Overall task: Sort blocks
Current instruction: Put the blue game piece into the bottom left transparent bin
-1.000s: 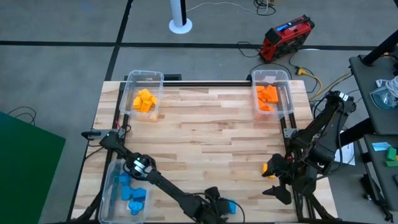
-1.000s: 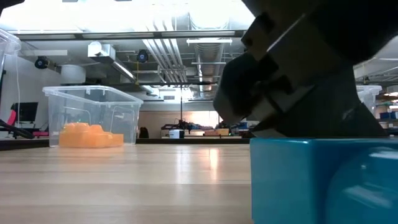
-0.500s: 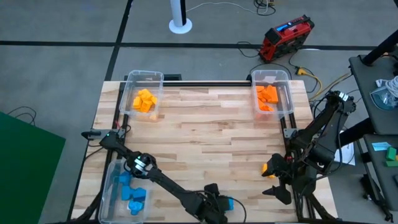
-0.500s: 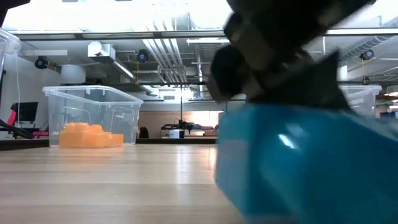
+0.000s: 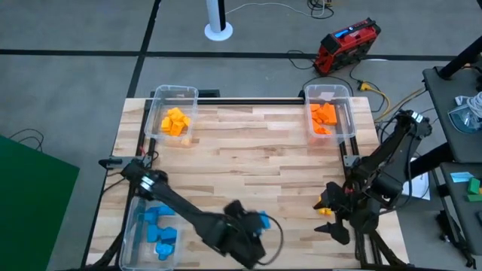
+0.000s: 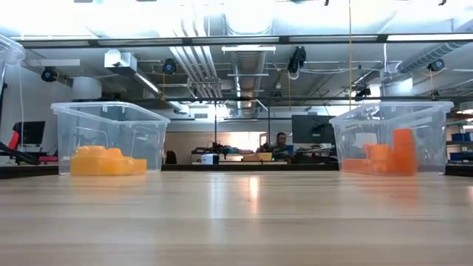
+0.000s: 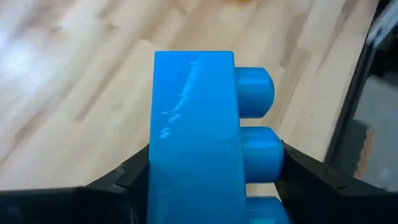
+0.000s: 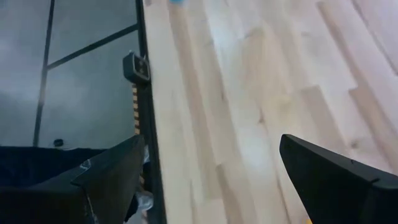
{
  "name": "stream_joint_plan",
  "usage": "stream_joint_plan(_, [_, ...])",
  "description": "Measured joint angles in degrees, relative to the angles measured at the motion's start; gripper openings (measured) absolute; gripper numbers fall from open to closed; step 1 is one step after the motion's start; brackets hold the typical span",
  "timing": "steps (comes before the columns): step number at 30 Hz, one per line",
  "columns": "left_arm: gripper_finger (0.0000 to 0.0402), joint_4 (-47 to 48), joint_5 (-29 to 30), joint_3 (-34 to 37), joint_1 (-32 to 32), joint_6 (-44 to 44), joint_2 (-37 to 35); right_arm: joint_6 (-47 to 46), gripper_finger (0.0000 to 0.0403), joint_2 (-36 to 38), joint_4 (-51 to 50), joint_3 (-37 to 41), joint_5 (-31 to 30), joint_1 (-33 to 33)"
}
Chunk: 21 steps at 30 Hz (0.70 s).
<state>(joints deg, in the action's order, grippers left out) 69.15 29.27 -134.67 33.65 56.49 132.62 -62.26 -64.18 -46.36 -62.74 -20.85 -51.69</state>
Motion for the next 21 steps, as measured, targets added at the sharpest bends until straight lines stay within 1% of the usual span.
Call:
stream_joint_plan(4, [0.0232, 9.1, -0.7, 0.1, 1.7, 8.1, -6.8, 3.0, 0.0365, 0.0, 0.4, -0.1, -0.2, 2.9])
stream_joint_plan(6, [0.0232, 14.3, -3.4, 0.1, 3.4, 13.0, -9.7, 4.1, 0.0365, 0.0, 0.4, -0.3, -0.1, 4.7])
stream_joint_plan(9, [0.0232, 21.8, -9.3, 0.2, 7.3, 21.5, -13.8, 5.6, 0.0365, 0.0, 1.4, -0.4, 0.3, 7.6])
stream_joint_plan(10, [0.0232, 21.1, -10.4, 0.7, 8.9, 22.9, -15.1, 6.3, 0.0365, 0.0, 2.2, -0.4, 0.3, 8.6])
stream_joint_plan(13, [0.0232, 21.0, -11.2, 1.9, 13.6, 26.5, -18.0, 8.3, 0.0365, 0.0, 5.3, -0.4, 1.3, 12.0])
stream_joint_plan(14, [0.0232, 20.7, -11.2, 2.5, 14.9, 27.6, -19.1, 8.9, 0.0365, 0.0, 6.7, -0.4, 2.1, 13.2])
stream_joint_plan(16, [0.0232, 20.9, -9.3, 4.6, 17.5, 29.0, -21.7, 10.3, 0.0365, 0.0, 9.4, -0.4, 3.4, 15.8])
stream_joint_plan(19, [0.0232, 20.8, -6.4, 11.0, 20.1, 31.7, -26.1, 13.5, 0.0365, 0.0, 14.2, -0.3, 4.6, 19.9])
stream_joint_plan(21, [0.0232, 20.8, -5.4, 17.7, 21.4, 34.0, -29.7, 14.6, 0.0365, 0.0, 17.3, -0.3, 5.2, 23.1])
